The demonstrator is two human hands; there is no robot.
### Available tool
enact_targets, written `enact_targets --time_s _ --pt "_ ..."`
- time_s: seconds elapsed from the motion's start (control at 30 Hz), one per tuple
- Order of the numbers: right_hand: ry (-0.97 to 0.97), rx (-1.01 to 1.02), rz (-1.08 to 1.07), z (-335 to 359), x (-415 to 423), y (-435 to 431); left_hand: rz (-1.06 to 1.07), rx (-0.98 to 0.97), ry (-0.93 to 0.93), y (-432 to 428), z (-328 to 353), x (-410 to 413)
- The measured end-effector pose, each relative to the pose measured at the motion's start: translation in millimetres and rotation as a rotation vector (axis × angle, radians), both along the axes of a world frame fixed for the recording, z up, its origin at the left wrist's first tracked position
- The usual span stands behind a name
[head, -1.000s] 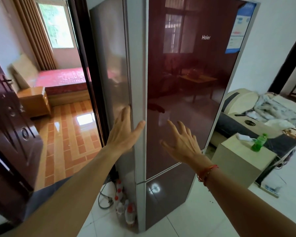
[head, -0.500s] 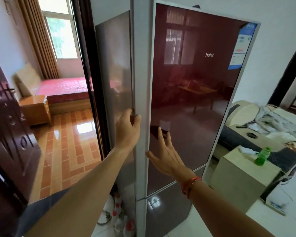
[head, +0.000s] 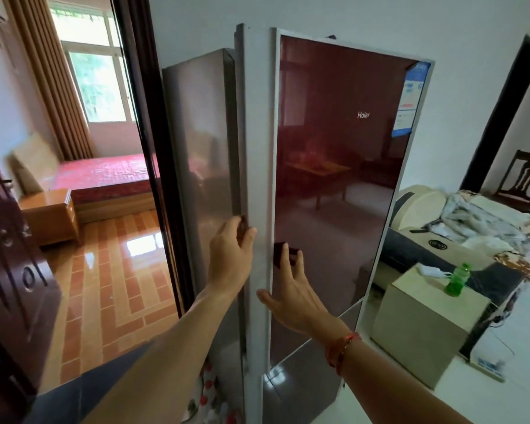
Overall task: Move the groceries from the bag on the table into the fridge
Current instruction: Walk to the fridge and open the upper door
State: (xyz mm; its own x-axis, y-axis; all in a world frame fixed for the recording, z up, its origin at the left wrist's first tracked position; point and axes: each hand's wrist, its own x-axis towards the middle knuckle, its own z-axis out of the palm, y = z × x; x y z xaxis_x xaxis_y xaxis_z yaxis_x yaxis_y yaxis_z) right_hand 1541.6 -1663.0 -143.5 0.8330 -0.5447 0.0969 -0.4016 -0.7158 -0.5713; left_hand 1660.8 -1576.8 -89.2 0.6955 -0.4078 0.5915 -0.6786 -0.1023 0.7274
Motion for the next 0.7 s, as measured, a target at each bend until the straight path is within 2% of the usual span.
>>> enact_targets --time_s 0.43,0.7 --pt "-0.168 -0.097 -0.234 -6 -59 19 -0.285 -0.076 -0.141 17 -10 -75" --pt "-0.252 -0.134 -0.294 -8 -102 23 -0.499 -0.037 -0.276 17 -22 -102"
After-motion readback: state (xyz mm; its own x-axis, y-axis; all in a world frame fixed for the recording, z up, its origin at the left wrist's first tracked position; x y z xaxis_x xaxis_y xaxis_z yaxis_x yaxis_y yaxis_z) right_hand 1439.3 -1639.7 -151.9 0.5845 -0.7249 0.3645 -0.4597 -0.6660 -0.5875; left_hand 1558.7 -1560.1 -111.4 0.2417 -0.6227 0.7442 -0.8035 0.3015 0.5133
